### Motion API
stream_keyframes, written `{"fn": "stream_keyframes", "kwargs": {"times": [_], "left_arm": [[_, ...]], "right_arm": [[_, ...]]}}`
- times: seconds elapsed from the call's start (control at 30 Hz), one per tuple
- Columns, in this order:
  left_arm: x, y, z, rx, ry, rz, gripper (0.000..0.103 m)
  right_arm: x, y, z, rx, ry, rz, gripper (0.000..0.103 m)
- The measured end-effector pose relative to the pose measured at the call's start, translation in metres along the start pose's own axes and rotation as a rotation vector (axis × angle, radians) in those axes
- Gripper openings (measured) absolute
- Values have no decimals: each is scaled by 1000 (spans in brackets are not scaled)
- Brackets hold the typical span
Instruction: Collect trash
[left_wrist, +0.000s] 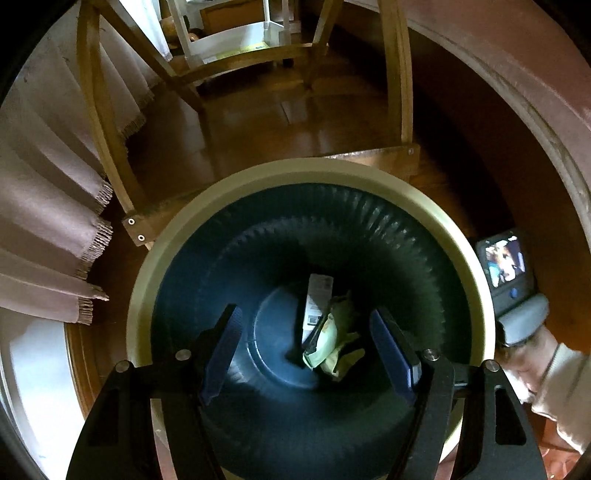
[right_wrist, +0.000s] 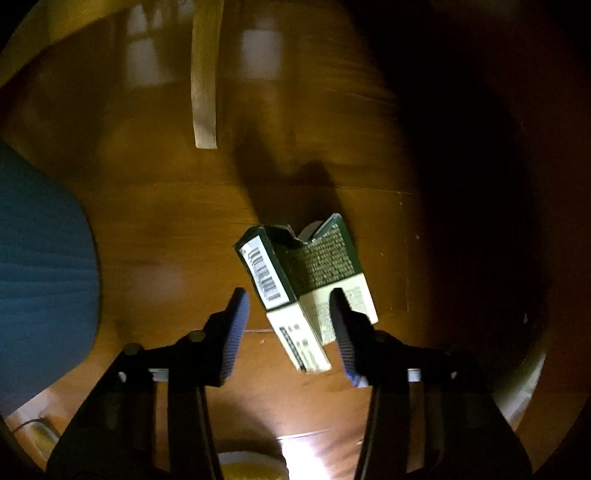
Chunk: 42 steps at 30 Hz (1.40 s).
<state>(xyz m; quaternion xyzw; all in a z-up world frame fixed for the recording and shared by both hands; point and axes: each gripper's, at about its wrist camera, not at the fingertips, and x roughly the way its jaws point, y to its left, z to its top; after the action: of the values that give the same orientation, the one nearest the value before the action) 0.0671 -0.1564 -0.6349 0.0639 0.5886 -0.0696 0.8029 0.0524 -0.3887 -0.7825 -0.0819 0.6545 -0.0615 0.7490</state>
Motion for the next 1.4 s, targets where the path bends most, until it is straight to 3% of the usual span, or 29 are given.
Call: {"fn": "stream_keyframes", "kwargs": {"times": [0.13, 0.33, 0.5, 0.7, 0.9, 1.1, 1.23, 1.3, 1.33, 1.37, 1.4], "left_arm": [[4, -1, -1, 13, -1, -5, 73], [4, 1, 3, 14, -5, -8, 73], [-3, 2, 5, 14, -8, -12, 73], [-24, 9, 4, 2, -23, -13, 73], [-57, 24, -4, -8, -33, -9, 73], [-105, 50, -11, -51, -59, -14, 73], [-138, 71, -15, -89, -97, -14, 73], [-153, 81, -17, -109, -113, -12, 73], [-159, 85, -18, -117, -119, -11, 73], [-165, 90, -19, -126, -124, -12, 73], [-170, 94, -19, -136, -125, -12, 73]], "right_arm": [[12, 4, 4, -37, 12, -20, 23], [16, 0, 8, -32, -7, 5, 18], [-9, -13, 8, 48, -41, 51, 16], [-101, -44, -3, 228, -143, 214, 16], [-234, -42, -16, 222, -286, 405, 16], [-315, -1, -13, 141, -348, 588, 17], [-337, 40, -7, 66, -350, 633, 17], [-346, 62, -4, 44, -338, 645, 20], [-348, 70, -1, 31, -330, 646, 28], [-351, 76, 0, 18, -325, 639, 44], [-356, 82, 1, 7, -328, 634, 50]]}}
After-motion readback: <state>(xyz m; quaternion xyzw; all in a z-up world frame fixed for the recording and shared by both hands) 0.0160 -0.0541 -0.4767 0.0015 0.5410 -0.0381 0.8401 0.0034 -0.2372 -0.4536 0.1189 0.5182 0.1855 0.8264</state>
